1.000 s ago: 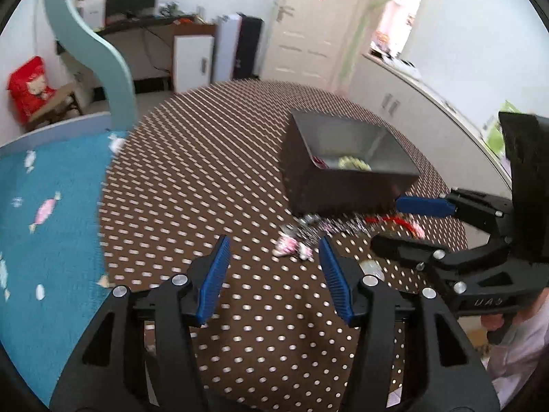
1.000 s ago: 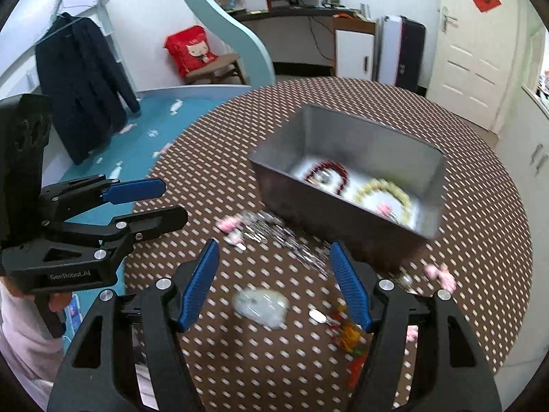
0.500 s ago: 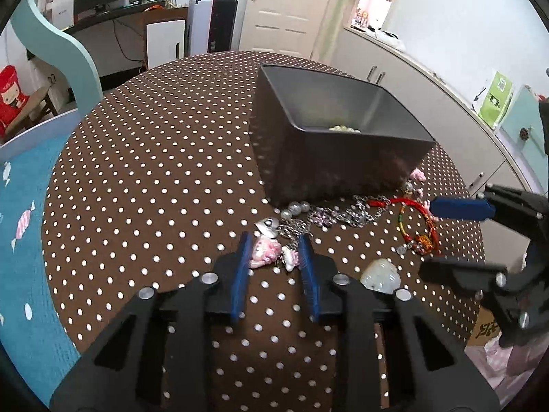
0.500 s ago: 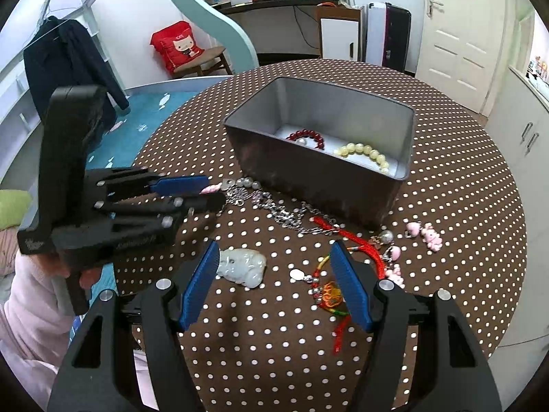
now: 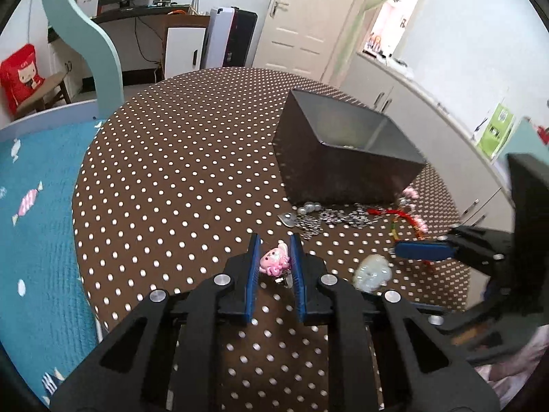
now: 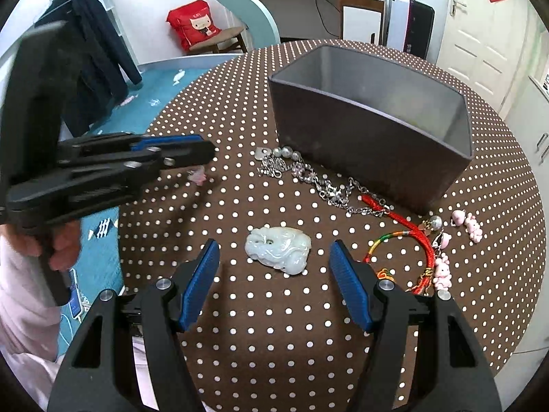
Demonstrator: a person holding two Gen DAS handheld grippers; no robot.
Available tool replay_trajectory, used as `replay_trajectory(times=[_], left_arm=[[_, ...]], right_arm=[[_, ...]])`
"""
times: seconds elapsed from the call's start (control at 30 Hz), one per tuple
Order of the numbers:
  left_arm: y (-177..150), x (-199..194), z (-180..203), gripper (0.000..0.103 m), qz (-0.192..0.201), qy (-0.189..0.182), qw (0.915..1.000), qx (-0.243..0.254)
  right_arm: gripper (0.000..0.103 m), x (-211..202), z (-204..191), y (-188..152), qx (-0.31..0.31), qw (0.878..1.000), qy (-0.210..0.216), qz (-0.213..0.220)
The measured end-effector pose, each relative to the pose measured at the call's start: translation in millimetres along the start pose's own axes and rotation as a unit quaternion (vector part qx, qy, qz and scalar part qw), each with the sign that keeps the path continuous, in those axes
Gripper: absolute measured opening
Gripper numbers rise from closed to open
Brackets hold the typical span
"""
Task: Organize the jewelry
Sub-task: 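Grasp the white jade carving with the right tool while the left tool grasps a pink charm, then carry the jade carving and pink charm into the grey tray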
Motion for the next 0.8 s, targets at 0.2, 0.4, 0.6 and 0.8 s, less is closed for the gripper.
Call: replay_trajectory(times=[0.2,0.4,0.6,0.8], left_arm=[[-1.2,-11.5,6.1,0.017,0.03,-0.001,0.9995,-0.001],[-4.3,-7.2,16.3,0.017,0.025,-0.017,0.9995,-0.001],[-4.3,-4.3,25.0,0.017,0.028,-0.032,0.9991,-0.001],[-3.7,2.0,33.1,0.017,0.023,-0.043,0.9988,0.002]], right_arm=[[0.044,8.7,-4.2,0.9,-0.025,0.999,-0.024,0.013],[0.04,11.2,-2.4,0.2,-0.04,0.998,-0.026,0.028],[0.04,8.2,13.7,-4.6,-0.022,0.999,-0.027,0.027],[0.04,4.0,25.6,-2.2,0.004,0.999,-0.026,0.027]])
Point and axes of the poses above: each gripper's, at about its wrist camera, not at the fingertips, and x roughly the way its jaws point, z to its right, y to its top, the point moved 7 cm from there along x, roughly the way its jaws point, and after that the axes turned 12 degrees about -y, right-handed, at the moved point
